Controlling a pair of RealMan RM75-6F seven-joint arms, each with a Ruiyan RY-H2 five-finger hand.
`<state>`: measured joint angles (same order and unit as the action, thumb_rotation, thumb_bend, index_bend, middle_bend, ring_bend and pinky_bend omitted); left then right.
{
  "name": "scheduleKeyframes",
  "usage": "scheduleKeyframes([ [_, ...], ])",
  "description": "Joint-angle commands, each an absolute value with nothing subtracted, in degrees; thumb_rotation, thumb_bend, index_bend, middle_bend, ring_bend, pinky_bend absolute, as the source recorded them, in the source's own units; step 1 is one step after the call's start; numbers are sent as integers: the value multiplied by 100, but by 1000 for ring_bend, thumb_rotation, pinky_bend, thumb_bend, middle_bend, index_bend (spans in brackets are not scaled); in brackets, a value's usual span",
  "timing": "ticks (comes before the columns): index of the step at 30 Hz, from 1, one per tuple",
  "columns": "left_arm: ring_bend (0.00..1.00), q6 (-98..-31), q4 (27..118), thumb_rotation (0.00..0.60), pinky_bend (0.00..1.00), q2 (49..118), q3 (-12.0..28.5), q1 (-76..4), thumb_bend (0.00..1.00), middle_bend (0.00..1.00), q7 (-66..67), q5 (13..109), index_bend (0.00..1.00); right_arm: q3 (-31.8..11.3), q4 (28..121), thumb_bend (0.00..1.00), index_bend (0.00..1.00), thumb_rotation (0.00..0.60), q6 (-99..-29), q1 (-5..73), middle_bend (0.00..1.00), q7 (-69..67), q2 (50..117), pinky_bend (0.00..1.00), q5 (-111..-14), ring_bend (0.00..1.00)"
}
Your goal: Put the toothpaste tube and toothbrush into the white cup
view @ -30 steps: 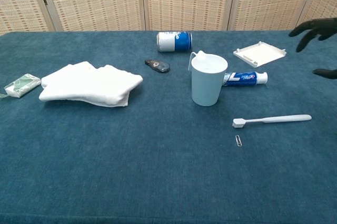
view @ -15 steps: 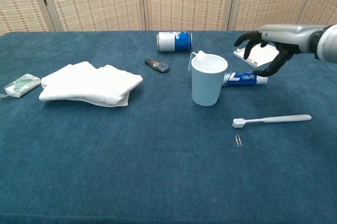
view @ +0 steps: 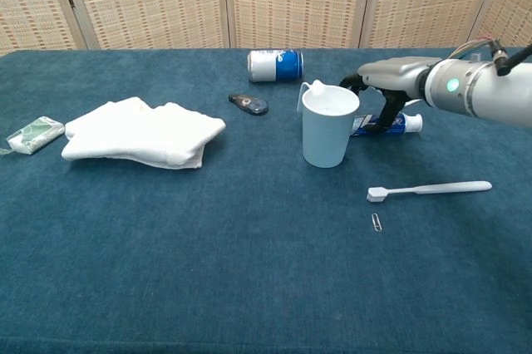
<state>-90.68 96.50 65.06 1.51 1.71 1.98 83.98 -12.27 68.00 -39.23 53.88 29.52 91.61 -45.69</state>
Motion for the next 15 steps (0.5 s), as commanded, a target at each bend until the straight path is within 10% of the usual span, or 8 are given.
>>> scheduleKeyframes([
  [1,36,-9057,9639,600,144,6506,150,177,204,99,194,8384,257,-1133,6618,296,196,600,-3933,5507,222,3120,9332,166,-4426,119],
  [15,36,-9019,9567,600,144,6534,167,191,205,99,143,8358,258,-934,6106,320,268,600,-4093,5766,289,3547,9780,166,-4074,119],
])
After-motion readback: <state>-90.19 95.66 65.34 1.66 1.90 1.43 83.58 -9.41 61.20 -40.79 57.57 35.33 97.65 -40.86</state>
